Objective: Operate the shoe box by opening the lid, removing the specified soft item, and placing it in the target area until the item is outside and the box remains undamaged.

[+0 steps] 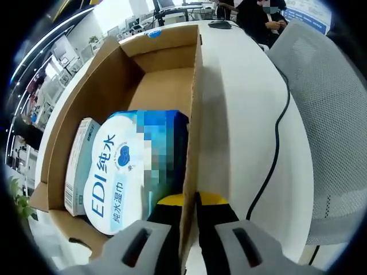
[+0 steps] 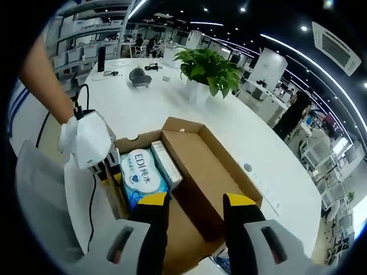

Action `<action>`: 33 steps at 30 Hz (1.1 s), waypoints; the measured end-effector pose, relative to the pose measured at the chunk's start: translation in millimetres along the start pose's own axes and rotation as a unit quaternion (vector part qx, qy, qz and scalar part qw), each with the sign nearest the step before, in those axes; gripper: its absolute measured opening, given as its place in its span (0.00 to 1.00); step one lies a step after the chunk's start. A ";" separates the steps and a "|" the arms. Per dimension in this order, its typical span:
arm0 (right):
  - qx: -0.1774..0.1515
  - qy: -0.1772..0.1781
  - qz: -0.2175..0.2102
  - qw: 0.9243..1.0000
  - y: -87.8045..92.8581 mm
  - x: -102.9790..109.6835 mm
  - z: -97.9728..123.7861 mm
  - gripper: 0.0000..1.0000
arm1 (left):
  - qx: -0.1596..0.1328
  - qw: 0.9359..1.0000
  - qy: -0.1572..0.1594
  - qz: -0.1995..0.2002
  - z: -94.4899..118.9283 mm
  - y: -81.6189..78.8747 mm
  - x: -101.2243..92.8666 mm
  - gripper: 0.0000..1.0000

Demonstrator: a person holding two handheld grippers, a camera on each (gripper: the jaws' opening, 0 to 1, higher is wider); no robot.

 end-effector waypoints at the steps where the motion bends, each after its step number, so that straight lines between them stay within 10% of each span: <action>1: -0.003 -0.005 -0.005 1.000 -0.3 1.2 -2.6 0.33 | 0.000 1.000 0.000 0.000 0.0 0.0 -0.1 0.04; 22: -0.004 -0.066 -0.038 0.997 -6.7 13.6 -51.2 0.22 | 0.000 1.000 -0.001 -0.001 -0.6 -2.0 -0.2 0.04; 33: -0.008 -0.090 0.032 0.995 -19.0 30.7 -85.0 0.26 | 0.000 1.000 -0.001 -0.003 -0.7 -2.9 0.1 0.04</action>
Point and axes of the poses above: the point that each gripper's makers call its tool centre point, and the gripper's own axes: z roughly backward along the fingers, x roughly to its left, y roughly out of its underside, the point moved 3 cm from there along z, roughly backward along the fingers, and after that the axes turned 2 degrees about -y, right-handed, at the moved point
